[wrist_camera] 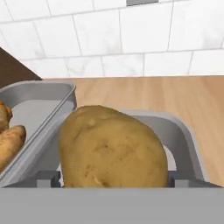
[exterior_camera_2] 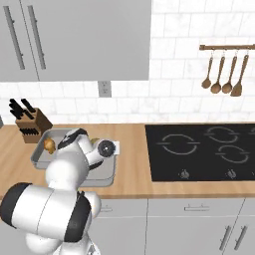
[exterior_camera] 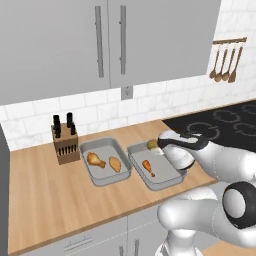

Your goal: Place one potato and one chicken drumstick in each tupperware on the nearby counter, to pack two identical lunches.

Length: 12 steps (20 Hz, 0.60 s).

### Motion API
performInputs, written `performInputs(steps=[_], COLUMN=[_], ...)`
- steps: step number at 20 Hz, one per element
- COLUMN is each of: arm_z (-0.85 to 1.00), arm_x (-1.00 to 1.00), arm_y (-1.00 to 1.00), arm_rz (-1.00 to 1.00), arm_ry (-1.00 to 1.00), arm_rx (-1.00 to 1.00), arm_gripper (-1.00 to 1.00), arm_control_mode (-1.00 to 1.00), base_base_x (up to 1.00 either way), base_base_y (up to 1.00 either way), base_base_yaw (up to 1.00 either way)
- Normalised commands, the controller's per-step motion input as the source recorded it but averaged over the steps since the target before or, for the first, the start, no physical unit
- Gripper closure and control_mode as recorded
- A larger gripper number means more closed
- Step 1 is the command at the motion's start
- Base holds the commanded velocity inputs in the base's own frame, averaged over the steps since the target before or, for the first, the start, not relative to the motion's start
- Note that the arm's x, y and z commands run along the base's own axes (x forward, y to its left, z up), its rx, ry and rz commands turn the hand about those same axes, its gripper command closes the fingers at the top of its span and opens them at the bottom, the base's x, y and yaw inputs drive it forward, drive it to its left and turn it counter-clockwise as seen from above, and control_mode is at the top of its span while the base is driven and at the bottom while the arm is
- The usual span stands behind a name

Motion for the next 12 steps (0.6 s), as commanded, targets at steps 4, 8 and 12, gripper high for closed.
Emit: performInputs(steps=[4,8,12], arm_z=[0.17,-0.54,0.43], arm_x=[-0.01,0.02,-0.79], arm_y=[0.13,0.43,-0.02], arm_rz=[0.0,0.0,0.0], arm_ry=[-0.06,0.0,0.03], arm_rx=[-0.07,-0.18,-0.02], arm_gripper=[-1.0,-1.0,-1.0], arm_control_mode=[-1.0,-1.0,-1.0], base_base_x=[0.0,0.0,0.0], base_base_y=[0.0,0.0,0.0], base_base_yaw=[0.0,0.0,0.0])
